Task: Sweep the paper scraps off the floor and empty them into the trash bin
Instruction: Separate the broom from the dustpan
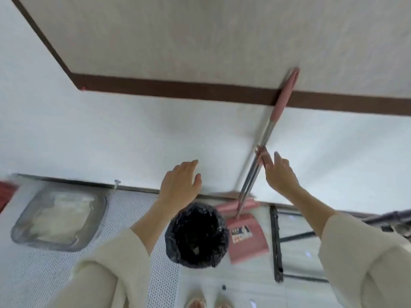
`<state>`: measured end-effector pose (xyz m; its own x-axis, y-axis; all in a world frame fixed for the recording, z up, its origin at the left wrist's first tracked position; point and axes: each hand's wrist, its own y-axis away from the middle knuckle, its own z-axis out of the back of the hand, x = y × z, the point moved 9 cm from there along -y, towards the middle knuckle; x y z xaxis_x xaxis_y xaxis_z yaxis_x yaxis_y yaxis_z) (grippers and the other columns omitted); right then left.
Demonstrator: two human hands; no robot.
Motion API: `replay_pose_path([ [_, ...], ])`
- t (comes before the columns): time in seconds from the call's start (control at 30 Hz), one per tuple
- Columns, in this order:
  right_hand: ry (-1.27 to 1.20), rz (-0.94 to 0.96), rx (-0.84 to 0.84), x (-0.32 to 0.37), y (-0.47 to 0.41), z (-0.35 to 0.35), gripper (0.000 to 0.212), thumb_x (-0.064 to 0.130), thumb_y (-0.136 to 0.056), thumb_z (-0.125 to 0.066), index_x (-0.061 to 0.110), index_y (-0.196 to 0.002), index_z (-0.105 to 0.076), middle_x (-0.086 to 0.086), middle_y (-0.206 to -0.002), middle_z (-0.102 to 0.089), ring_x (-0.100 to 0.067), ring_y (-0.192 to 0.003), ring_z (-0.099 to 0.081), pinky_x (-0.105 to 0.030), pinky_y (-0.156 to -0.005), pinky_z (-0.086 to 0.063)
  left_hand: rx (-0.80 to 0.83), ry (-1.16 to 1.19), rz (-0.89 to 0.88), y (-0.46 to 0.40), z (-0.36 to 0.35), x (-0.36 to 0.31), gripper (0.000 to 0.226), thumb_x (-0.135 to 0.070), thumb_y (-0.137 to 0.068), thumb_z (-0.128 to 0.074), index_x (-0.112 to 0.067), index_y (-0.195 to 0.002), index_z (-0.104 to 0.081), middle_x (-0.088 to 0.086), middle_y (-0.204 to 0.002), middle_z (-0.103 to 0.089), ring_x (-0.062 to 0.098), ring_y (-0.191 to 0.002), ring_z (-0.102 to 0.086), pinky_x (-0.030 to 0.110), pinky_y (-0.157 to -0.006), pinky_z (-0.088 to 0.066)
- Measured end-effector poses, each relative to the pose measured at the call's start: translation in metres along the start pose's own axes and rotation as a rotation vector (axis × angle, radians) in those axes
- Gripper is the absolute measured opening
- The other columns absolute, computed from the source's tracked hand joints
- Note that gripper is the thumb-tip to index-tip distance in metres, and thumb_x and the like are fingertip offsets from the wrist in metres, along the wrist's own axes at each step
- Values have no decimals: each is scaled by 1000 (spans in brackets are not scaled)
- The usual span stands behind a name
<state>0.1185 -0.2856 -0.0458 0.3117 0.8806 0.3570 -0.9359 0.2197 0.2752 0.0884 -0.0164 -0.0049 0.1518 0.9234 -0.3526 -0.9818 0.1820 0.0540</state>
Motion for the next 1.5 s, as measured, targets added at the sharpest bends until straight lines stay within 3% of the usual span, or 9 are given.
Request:
replay_pose_path([
  [0.13, -226, -83, 11, -12, 3, -20, 32, 18, -103, -28, 5, -131, -37, -24, -110, -60, -37, -90, -57, -36, -75, -41, 32, 105, 86, 9, -34, 16, 44, -32, -96, -37, -15, -137, -39, 3, -139, -46, 20, -124, -45, 34, -99, -38],
  [0.33, -316, -158, -36, -43, 59, -29, 31, 19, -103, -30, 2, -126, -42, -11, -83, -57, -27, -67, -50, -32, -58, -34, 80, 254, 100, 25, -59, 2, 38, -31, -95, -40, -16, -129, -48, 1, -133, -50, 17, -119, -48, 30, -95, -40],
  [0.53, -367, -245, 84, -69, 107, -36, 29, 18, -103, -34, 1, -119, -51, 0, -74, -52, -13, -60, -47, -26, -49, -32, 187, 325, -3, 47, -73, -46, 40, -32, -95, -40, -16, -131, -46, 2, -130, -53, 16, -117, -50, 28, -93, -39],
  [0.7, -469, -267, 201, -78, 158, -50, 26, 17, -102, -36, 5, -120, -53, 0, -71, -53, -15, -58, -47, -27, -55, -38, 258, 419, -105, 59, -72, -95, 46, -29, -95, -42, -15, -138, -37, 3, -138, -46, 17, -123, -46, 33, -101, -37],
  [0.9, -563, -386, 284, -116, 224, -46, 35, 16, -102, -41, 8, -135, -48, -2, -70, -55, -10, -52, -50, -10, -35, -36, 361, 528, -263, 88, -76, -164, 59, -27, -95, -47, -19, -146, -19, 0, -150, -28, 15, -135, -31, 34, -111, -27],
  [1.07, -612, -461, 413, -148, 280, -52, 33, 12, -100, -44, 10, -132, -51, -4, -68, -54, -12, -52, -50, -14, -38, -35, 473, 563, -387, 131, -93, -211, 63, -24, -95, -47, -26, -147, -12, -7, -152, -23, 8, -136, -25, 27, -112, -23],
  [1.17, -619, -450, 451, -164, 308, -52, 30, 9, -98, -46, 8, -126, -57, -3, -71, -55, -11, -53, -49, -13, -41, -36, 543, 604, -393, 160, -101, -228, 51, -17, -97, -42, -26, -144, -24, -10, -131, -46, 0, -106, -48, 8, -85, -40],
  [1.33, -728, -482, 366, -189, 352, -49, 26, 5, -95, -50, -6, -115, -63, -5, -67, -54, -9, -51, -41, -14, -43, -32, 480, 535, -361, 208, -100, -215, 23, -10, -96, -42, -11, -118, -50, 7, -118, -62, 20, -103, -62, 22, -83, -46],
  [1.5, -1161, -566, 209, -183, 376, -48, 28, -3, -95, -46, -14, -120, -52, -17, -75, -55, -15, -56, -47, -22, -49, -38, 387, 498, -331, 253, -84, -188, 17, -8, -96, -44, -7, -111, -51, 8, -112, -63, 19, -104, -59, 30, -90, -45],
])
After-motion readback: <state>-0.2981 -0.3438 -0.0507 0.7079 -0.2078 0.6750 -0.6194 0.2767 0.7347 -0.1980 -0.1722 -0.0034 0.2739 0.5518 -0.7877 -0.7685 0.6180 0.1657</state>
